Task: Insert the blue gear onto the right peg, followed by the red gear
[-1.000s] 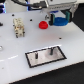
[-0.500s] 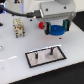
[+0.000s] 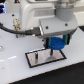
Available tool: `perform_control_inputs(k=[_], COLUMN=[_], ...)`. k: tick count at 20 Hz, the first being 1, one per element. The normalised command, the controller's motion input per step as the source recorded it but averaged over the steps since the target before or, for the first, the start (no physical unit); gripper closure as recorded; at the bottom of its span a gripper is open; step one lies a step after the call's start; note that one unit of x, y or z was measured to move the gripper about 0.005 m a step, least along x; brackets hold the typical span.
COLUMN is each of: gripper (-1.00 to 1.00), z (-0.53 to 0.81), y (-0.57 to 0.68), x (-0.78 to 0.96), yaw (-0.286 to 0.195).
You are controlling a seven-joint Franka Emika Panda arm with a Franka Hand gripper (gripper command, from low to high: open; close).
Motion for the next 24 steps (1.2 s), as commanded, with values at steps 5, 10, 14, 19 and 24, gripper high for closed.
perform_control_inputs(k=[5,10,14,19,24], gripper=[1.0,1.0,1.0,1.0,1.0], z=[-0.17,0.37,0.15,-0.1,-0.3], y=[-0.13,-0.12,-0.14,-0.12,-0.19], x=[0.31,0.1,0.14,0.14,-0.02], yaw=[0.0,0.0,0.0,0.0,0.0])
